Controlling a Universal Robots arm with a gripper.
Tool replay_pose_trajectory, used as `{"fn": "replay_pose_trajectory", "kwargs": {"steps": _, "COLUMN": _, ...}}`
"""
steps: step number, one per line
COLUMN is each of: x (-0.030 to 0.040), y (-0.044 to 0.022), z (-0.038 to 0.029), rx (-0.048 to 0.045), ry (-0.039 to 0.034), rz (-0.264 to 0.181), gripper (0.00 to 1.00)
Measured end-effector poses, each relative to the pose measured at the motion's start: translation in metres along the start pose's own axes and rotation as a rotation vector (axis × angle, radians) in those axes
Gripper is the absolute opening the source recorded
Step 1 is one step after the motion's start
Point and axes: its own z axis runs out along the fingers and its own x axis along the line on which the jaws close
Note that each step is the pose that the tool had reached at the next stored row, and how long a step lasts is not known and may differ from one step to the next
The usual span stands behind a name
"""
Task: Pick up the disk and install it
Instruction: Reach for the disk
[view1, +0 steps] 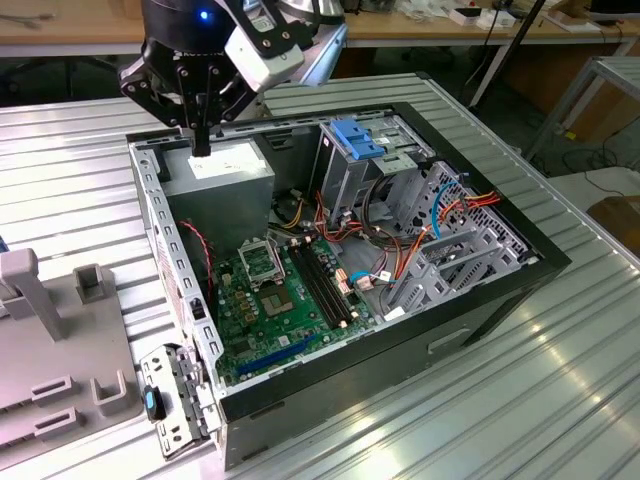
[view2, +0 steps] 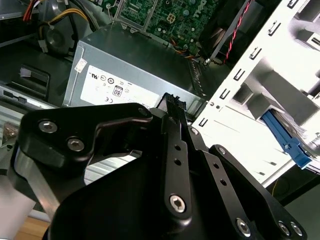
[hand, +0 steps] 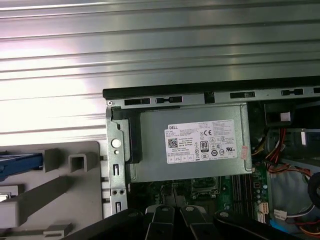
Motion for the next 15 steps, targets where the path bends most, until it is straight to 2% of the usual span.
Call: {"fn": "replay_pose_trajectory", "kwargs": {"steps": 15, "x": 0.0078, "y": -0.0006, "z": -0.0002, "rx": 0.0000, "ry": 0.0000, "rz": 0.000, "gripper": 0.11}}
